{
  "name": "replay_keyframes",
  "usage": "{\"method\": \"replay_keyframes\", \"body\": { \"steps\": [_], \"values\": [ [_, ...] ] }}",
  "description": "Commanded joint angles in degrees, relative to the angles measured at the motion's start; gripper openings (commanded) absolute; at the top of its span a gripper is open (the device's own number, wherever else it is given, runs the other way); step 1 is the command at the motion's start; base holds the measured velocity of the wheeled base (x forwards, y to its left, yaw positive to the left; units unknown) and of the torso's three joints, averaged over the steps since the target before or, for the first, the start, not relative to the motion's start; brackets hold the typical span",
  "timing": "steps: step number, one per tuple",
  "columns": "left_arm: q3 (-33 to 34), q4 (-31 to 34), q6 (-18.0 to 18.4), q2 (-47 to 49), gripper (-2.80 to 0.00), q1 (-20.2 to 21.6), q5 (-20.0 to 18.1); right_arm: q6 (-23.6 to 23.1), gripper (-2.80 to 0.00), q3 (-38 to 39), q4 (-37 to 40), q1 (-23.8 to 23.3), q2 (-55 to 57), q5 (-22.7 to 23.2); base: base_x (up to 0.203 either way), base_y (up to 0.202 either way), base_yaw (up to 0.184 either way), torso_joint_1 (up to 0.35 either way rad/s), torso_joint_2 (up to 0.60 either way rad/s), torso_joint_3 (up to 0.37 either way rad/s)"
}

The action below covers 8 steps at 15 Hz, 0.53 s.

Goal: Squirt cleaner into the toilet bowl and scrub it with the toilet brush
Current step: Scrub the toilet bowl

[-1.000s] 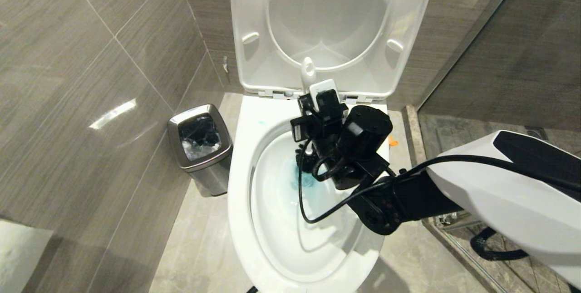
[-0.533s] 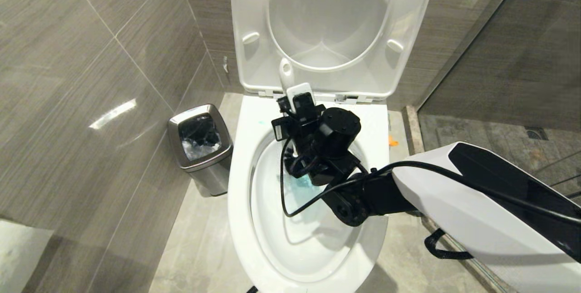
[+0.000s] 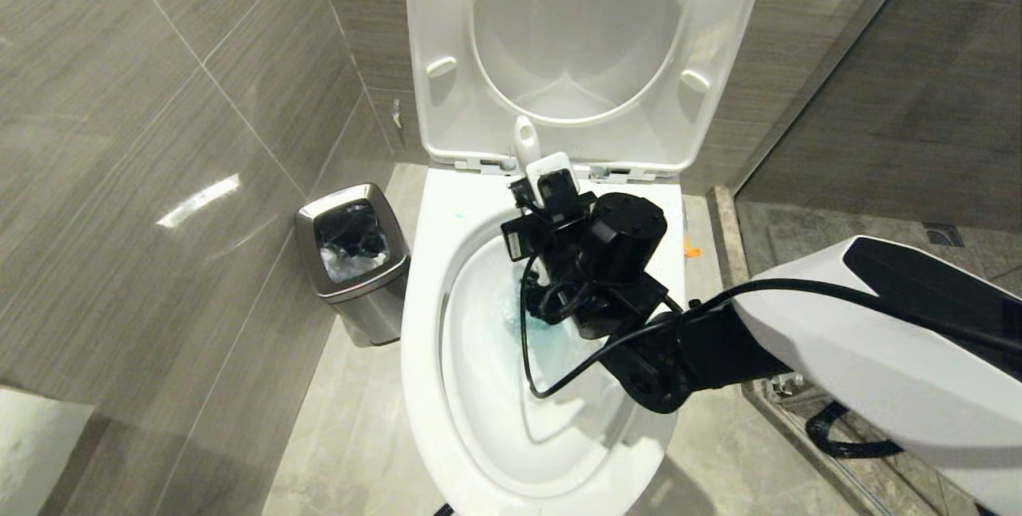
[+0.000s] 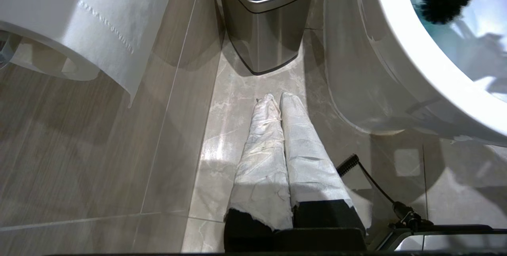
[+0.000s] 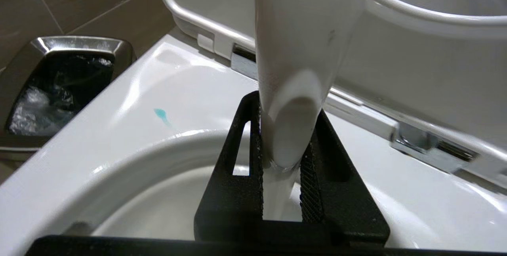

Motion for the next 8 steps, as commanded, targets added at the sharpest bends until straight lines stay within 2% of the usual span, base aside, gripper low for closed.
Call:
{"method": "replay_keyframes", "body": {
  "steps": [1,3,8],
  "values": [
    [0.0,0.0,-0.1,0.0,-2.80,0.0,0.0,-0.2,-2.80,8.0,-0.7,0.0,-6.9,-0.1,0.000,0.000,0.000,0.000,0.00,0.000],
    [0.0,0.0,0.0,0.0,-2.80,0.0,0.0,-0.1,-2.80,12.9,-1.2,1.2,-9.4,-0.1,0.000,0.000,0.000,0.000,0.00,0.000],
    [0.0,0.0,-0.1,0.0,-2.80,0.0,0.0,2.6,-2.80,12.9,-1.5,8.6,-6.5,-1.6,0.000,0.000,0.000,0.000,0.00,0.000]
  ]
}}
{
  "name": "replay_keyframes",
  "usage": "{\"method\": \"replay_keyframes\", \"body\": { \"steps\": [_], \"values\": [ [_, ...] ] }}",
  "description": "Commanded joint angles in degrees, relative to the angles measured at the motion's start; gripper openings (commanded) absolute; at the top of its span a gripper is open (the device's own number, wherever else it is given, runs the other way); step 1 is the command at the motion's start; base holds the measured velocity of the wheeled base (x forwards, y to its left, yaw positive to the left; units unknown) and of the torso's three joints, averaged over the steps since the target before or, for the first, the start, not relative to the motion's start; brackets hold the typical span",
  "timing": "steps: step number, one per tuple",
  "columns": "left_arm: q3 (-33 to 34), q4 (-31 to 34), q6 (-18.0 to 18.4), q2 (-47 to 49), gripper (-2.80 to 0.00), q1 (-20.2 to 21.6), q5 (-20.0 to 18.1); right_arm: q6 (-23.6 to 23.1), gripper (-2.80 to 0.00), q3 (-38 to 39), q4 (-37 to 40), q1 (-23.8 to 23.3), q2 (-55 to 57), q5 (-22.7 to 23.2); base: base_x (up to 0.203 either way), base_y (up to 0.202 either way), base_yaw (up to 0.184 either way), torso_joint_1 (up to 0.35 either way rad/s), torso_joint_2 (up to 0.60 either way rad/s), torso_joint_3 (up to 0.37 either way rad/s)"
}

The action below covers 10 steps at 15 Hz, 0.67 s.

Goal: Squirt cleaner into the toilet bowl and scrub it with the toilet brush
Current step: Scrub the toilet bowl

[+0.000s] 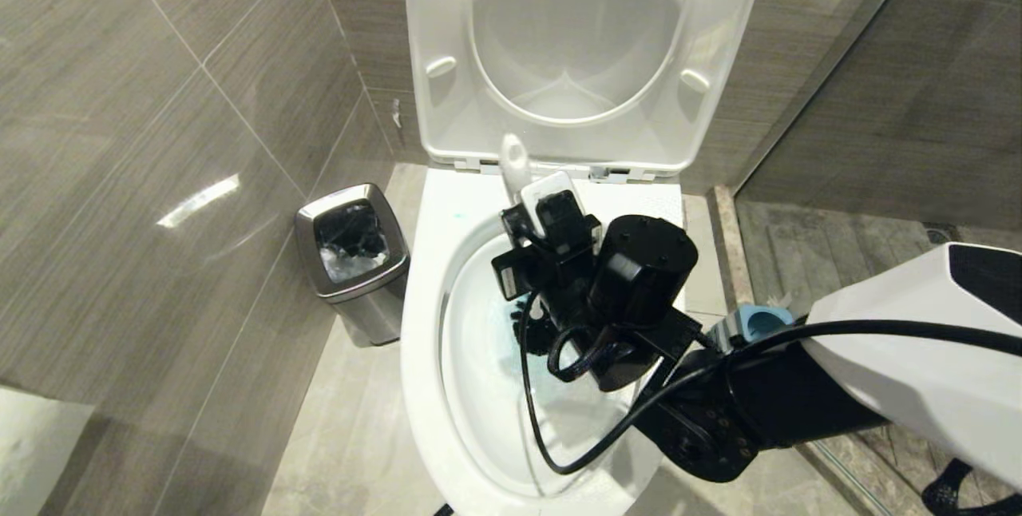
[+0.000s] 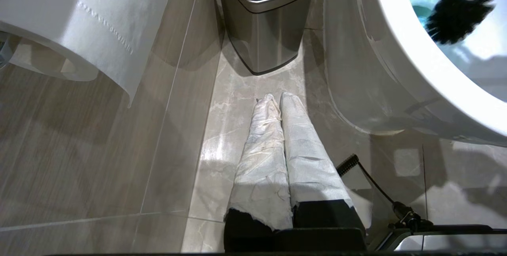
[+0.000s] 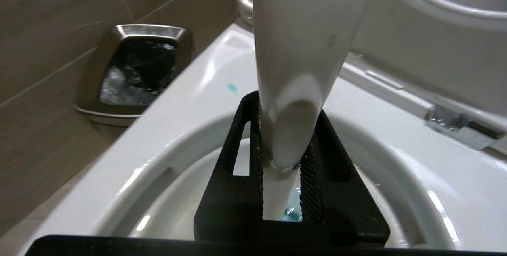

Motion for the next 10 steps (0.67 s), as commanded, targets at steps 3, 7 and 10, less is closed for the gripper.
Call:
{"method": "replay_keyframes", "body": {
  "steps": [3,7,10],
  "values": [
    [0.0,0.0,0.0,0.0,-2.80,0.0,0.0,2.9,-2.80,-4.2,-0.4,5.3,5.2,-2.2,0.000,0.000,0.000,0.000,0.00,0.000],
    [0.0,0.0,0.0,0.0,-2.80,0.0,0.0,2.8,-2.80,-17.1,1.0,5.6,11.1,-2.4,0.000,0.000,0.000,0.000,0.00,0.000],
    [0.0,0.0,0.0,0.0,-2.80,0.0,0.0,2.3,-2.80,-26.1,5.8,3.2,14.0,-2.1,0.000,0.000,0.000,0.000,0.00,0.000]
  ]
}}
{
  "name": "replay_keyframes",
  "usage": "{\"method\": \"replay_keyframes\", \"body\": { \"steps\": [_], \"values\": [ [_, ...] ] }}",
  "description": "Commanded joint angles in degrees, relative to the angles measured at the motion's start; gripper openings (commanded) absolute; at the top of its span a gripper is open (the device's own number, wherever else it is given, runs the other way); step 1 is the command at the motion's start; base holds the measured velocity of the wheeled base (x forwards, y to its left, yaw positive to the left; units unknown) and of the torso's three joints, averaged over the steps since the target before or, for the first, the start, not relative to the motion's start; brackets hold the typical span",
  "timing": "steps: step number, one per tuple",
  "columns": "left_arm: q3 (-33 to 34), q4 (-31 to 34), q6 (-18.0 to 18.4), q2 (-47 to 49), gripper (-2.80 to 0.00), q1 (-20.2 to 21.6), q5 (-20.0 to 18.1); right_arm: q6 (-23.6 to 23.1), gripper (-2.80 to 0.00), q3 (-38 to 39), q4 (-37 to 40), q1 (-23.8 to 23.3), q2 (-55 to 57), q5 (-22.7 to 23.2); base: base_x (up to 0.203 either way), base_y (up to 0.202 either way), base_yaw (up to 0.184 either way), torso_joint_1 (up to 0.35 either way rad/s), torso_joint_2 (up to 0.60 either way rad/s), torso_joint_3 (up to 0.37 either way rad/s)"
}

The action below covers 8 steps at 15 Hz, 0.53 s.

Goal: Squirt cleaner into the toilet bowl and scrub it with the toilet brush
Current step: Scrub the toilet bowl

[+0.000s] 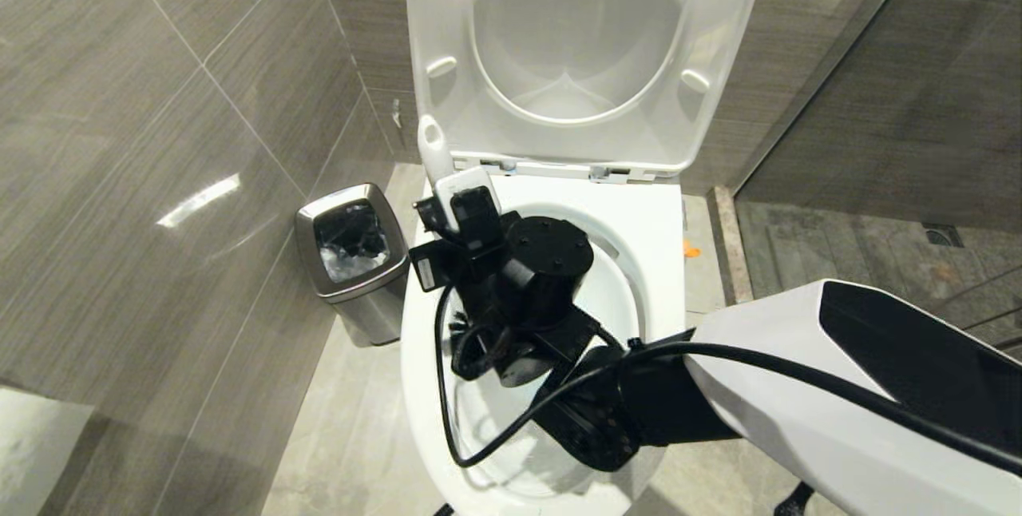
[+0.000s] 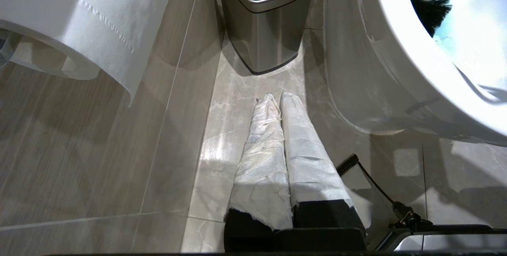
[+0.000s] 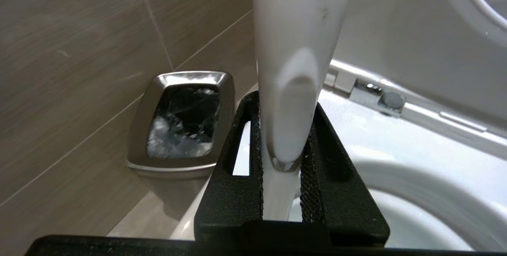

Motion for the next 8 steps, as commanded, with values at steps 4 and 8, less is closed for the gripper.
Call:
{"method": "replay_keyframes", "body": {
  "steps": [4,8],
  "values": [
    [0.0,0.0,0.0,0.0,-2.80,0.0,0.0,-3.4,-2.80,-7.8,1.9,-7.3,5.0,0.7,0.000,0.000,0.000,0.000,0.00,0.000],
    [0.0,0.0,0.0,0.0,-2.80,0.0,0.0,-4.3,-2.80,-7.9,1.7,-11.8,3.1,1.4,0.000,0.000,0.000,0.000,0.00,0.000]
  ]
}}
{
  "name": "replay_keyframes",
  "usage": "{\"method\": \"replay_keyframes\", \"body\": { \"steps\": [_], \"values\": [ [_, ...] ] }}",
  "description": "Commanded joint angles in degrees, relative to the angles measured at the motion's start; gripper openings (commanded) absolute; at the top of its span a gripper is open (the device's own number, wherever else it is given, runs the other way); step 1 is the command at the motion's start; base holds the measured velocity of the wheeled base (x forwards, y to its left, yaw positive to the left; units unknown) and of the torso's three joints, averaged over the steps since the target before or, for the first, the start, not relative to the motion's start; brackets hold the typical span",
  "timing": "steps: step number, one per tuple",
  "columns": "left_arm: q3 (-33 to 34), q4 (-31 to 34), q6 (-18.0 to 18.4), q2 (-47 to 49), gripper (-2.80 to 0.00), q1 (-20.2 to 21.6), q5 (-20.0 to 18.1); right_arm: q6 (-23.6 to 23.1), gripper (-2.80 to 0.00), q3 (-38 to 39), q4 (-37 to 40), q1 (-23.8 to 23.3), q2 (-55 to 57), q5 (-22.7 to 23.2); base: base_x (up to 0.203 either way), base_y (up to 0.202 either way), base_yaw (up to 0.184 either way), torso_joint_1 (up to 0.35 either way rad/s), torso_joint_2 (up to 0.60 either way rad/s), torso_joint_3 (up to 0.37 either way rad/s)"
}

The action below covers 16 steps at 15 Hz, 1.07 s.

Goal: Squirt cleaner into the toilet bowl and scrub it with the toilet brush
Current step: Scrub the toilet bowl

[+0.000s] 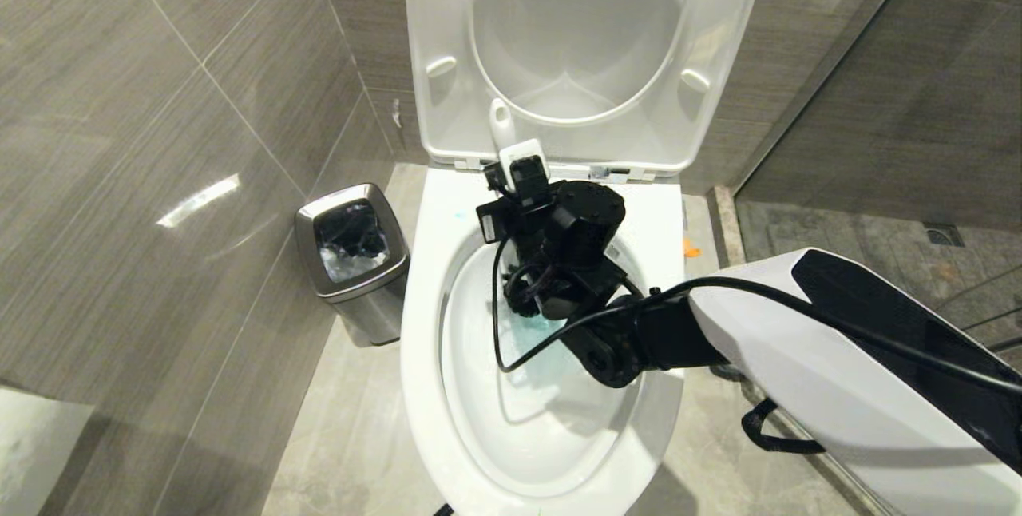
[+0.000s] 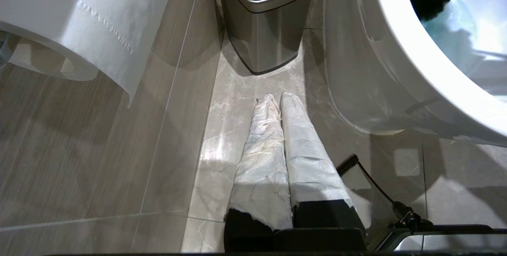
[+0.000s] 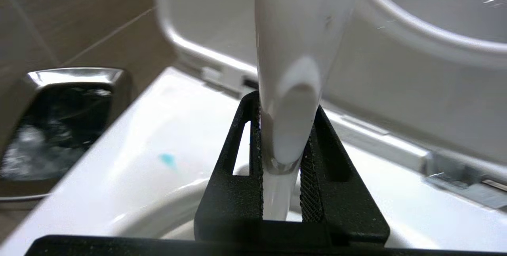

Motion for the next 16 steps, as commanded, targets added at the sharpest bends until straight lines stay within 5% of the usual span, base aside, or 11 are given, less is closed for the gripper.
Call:
{"method": "replay_keyframes", "body": {
  "steps": [1,7,10,16],
  "values": [
    [-0.1,0.0,0.0,0.0,-2.80,0.0,0.0,-0.8,-2.80,0.8,-0.6,-2.5,-2.2,0.0,0.000,0.000,0.000,0.000,0.00,0.000],
    [0.0,0.0,0.0,0.0,-2.80,0.0,0.0,-1.1,-2.80,23.1,-2.0,-3.6,-14.3,1.4,0.000,0.000,0.000,0.000,0.00,0.000],
    [0.0,0.0,0.0,0.0,-2.80,0.0,0.0,-0.9,-2.80,36.1,-7.5,1.4,-19.0,1.3,0.000,0.000,0.000,0.000,0.00,0.000],
    [0.0,0.0,0.0,0.0,-2.80,0.0,0.0,2.4,-2.80,29.8,-9.2,11.7,-13.6,-2.2,0.000,0.000,0.000,0.000,0.00,0.000]
  ]
}}
